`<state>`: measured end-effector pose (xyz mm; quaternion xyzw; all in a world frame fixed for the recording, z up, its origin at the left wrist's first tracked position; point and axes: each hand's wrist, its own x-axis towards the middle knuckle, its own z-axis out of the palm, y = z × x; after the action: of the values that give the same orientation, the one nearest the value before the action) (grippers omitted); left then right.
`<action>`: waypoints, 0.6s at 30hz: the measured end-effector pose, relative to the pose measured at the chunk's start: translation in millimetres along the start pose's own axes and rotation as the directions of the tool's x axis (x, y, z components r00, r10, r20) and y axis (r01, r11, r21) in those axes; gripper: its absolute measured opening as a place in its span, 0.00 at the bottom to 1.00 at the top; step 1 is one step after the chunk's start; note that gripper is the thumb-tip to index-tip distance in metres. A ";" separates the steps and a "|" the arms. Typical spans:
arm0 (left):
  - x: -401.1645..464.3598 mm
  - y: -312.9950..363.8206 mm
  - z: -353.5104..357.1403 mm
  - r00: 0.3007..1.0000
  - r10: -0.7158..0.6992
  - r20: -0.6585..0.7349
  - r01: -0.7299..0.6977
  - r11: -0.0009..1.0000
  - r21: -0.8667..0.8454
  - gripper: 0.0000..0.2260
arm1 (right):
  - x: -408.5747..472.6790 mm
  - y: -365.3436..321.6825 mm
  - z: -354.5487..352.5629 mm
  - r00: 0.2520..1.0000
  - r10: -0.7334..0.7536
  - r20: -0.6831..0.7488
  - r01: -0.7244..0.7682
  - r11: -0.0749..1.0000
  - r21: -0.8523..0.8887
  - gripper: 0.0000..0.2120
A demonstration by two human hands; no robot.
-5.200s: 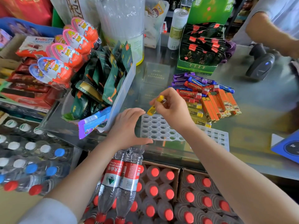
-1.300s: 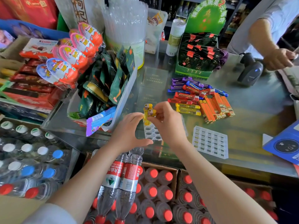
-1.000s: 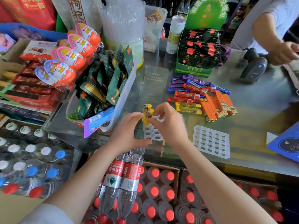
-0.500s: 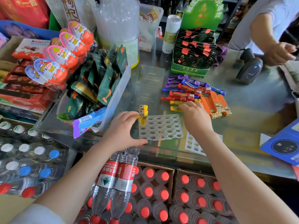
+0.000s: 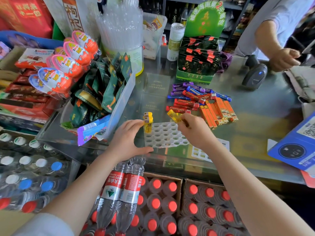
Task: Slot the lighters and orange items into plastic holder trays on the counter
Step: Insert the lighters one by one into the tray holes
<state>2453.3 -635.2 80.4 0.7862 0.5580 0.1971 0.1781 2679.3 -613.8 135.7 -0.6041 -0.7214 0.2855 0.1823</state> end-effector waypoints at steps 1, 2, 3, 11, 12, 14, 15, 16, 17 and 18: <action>0.0 0.2 0.2 1.000 -0.007 0.000 0.007 1.000 0.000 0.37 | -4.2 -5.5 0.1 0.995 0.066 0.080 -0.080 0.979 0.186 0.05; -0.4 0.5 0.5 1.000 -0.017 0.000 0.017 1.000 -0.001 0.38 | -8.0 -9.9 0.9 0.974 0.129 0.187 -0.189 0.917 0.351 0.03; -0.6 0.7 0.7 1.000 -0.031 -0.001 0.031 1.000 -0.006 0.38 | -11.5 -13.4 3.3 0.941 0.170 0.294 -0.291 0.850 0.439 0.05; -3.8 0.3 3.4 0.999 -0.047 -0.025 0.046 0.999 -0.021 0.38 | -19.1 -30.3 30.1 0.944 0.297 0.146 -0.324 0.736 0.594 0.07; -4.2 0.1 3.5 0.999 -0.045 -0.028 0.044 0.999 -0.019 0.38 | -19.2 -33.7 31.4 0.951 0.274 0.145 -0.303 0.716 0.629 0.07; -4.0 -0.9 4.1 0.999 -0.041 -0.027 0.041 0.999 -0.020 0.38 | -20.2 -39.0 33.9 0.971 0.200 0.131 -0.235 0.702 0.672 0.05; -3.8 -1.5 4.6 0.999 -0.041 -0.024 0.041 0.999 -0.018 0.38 | -20.8 -40.5 36.1 0.979 0.166 0.117 -0.201 0.705 0.680 0.04; -3.6 -2.0 5.3 0.999 -0.043 -0.021 0.043 0.999 -0.017 0.38 | -21.8 -42.5 38.4 0.985 0.141 0.101 -0.171 0.711 0.681 0.04; -3.7 -2.4 6.0 0.999 -0.046 -0.021 0.045 0.999 -0.017 0.38 | -22.5 -44.0 42.0 0.990 0.126 0.070 -0.140 0.720 0.680 0.04; -3.4 -2.8 6.7 0.999 -0.048 -0.025 0.048 0.999 -0.017 0.38 | -22.9 -45.5 46.3 0.992 0.124 0.028 -0.111 0.736 0.668 0.03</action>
<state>2453.4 -638.0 72.9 0.7686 0.5771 0.2073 0.1823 2620.9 -650.0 130.7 -0.5457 -0.5299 0.5301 0.3746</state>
